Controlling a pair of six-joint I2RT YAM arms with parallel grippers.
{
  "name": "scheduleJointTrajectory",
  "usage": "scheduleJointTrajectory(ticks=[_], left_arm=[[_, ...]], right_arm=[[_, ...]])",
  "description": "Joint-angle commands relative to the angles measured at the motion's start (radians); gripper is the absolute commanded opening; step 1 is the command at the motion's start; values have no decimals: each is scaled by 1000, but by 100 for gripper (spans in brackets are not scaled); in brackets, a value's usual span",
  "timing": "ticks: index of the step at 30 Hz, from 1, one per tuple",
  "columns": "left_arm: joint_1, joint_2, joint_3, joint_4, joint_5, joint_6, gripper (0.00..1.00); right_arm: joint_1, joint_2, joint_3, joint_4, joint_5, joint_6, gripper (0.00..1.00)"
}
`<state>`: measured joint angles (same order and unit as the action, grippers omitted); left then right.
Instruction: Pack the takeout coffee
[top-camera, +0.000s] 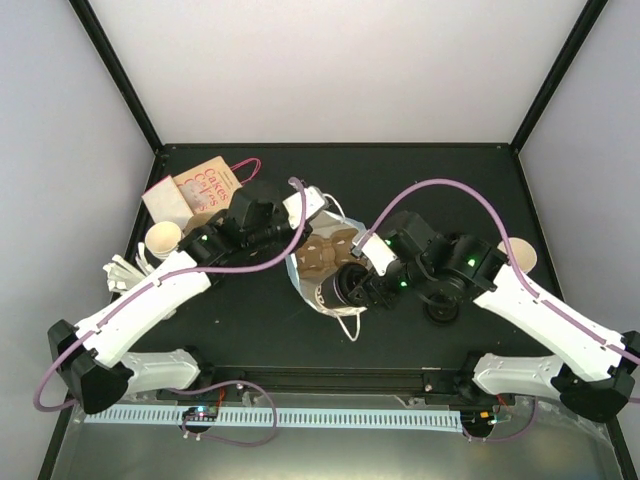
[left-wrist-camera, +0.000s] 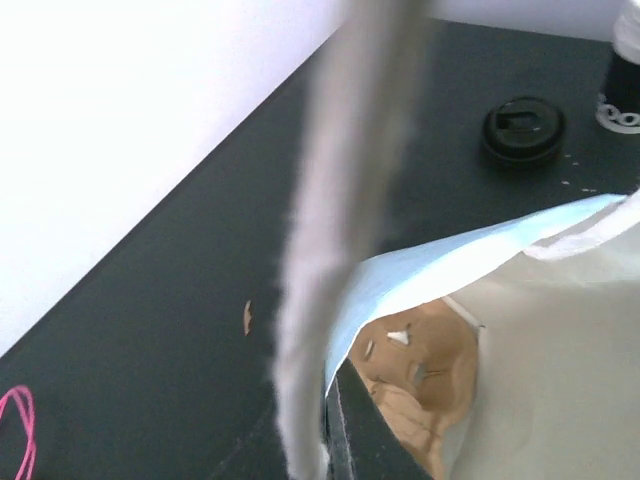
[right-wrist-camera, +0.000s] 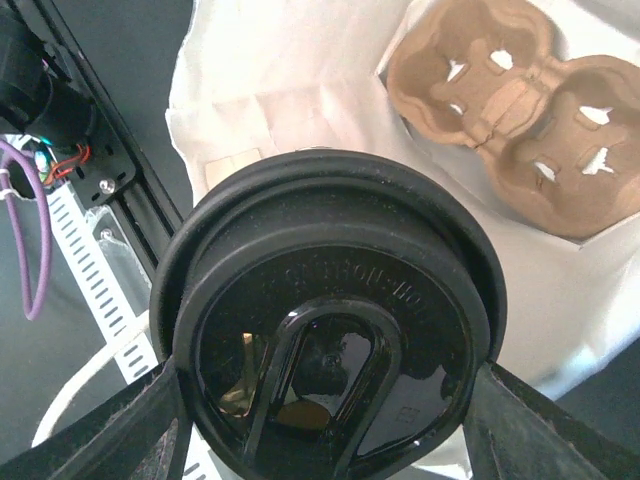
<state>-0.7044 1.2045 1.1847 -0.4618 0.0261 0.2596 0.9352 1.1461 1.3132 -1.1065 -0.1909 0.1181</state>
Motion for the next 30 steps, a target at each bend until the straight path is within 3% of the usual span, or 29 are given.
scheduleJointTrajectory(ticks=[1, 13, 17, 21, 30], left_arm=[[-62, -34, -19, 73, 45, 58, 2], [-164, -138, -133, 8, 45, 11, 2], [-178, -137, -134, -13, 60, 15, 2], [-189, -138, -151, -16, 61, 17, 2], [-196, -166, -165, -34, 85, 18, 1]], right_arm=[[38, -7, -23, -9, 52, 16, 53], [300, 36, -38, 59, 480, 22, 52], [362, 51, -95, 134, 572, -20, 38], [435, 54, -184, 232, 677, -79, 40], [445, 46, -262, 323, 759, -224, 45]])
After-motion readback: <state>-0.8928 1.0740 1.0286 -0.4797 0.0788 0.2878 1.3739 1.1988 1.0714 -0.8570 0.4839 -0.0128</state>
